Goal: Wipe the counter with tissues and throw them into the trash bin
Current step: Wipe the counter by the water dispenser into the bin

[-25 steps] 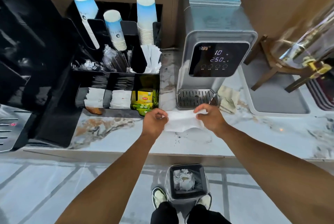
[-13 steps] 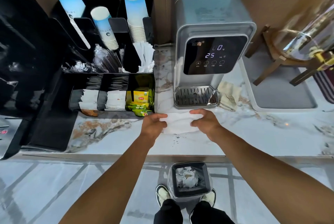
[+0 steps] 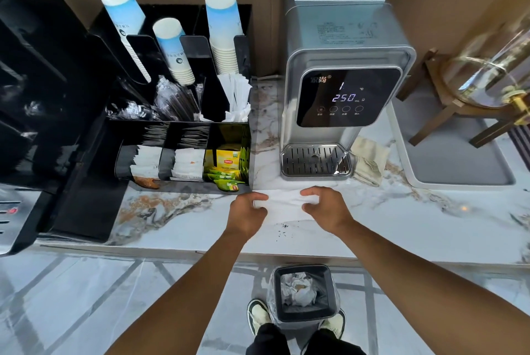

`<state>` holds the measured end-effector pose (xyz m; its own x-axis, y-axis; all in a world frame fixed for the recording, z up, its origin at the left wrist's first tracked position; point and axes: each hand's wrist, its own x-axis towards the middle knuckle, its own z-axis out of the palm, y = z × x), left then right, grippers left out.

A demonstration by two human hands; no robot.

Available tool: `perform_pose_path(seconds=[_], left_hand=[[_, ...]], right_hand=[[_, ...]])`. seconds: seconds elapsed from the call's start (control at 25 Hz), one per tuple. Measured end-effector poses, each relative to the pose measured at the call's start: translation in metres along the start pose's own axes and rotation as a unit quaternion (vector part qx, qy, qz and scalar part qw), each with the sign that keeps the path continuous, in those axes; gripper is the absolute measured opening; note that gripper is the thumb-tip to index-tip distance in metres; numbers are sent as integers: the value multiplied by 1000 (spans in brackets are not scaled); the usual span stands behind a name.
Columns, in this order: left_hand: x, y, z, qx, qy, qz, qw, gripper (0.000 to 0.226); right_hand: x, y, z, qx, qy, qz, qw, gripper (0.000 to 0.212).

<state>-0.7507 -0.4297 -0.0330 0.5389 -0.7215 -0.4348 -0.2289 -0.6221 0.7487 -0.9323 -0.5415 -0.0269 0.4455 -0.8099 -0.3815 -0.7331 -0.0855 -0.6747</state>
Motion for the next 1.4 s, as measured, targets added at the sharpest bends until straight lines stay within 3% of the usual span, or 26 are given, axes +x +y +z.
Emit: perform_pose_path(seconds=[0.16,0.36,0.52,0.68,0.88,1.0,1.12,1.24,1.4], left_hand=[[5,-3,8,124,25,72,989,27],[15,-19,14,190,35,126,973,19],[18,-37,16,164,60,163,971,17],[18,-42,19,127,90,183,971,14],[18,-42,21,141,77,196,967,13],[19,-43,19,138,76,202,966,12],[20,-45,18,127,78,204,968,11],[20,-43,17,126,73,217,965,10],[19,-48,10,139,46,239,960,22]], right_hand=[[6,3,12,-85,7,-45,995,25],[8,10,25,-108,49,-48,992,14],[1,9,33,-240,153,-68,956,11],[7,-17,45,-327,147,-66,931,24],[5,-31,61,-199,80,-30,976,29],[7,-30,64,-196,71,-56,976,37],[11,-26,63,-202,15,-108,973,36],[13,-26,62,-144,-18,-116,983,35],[16,-24,61,-113,-24,-140,983,35]])
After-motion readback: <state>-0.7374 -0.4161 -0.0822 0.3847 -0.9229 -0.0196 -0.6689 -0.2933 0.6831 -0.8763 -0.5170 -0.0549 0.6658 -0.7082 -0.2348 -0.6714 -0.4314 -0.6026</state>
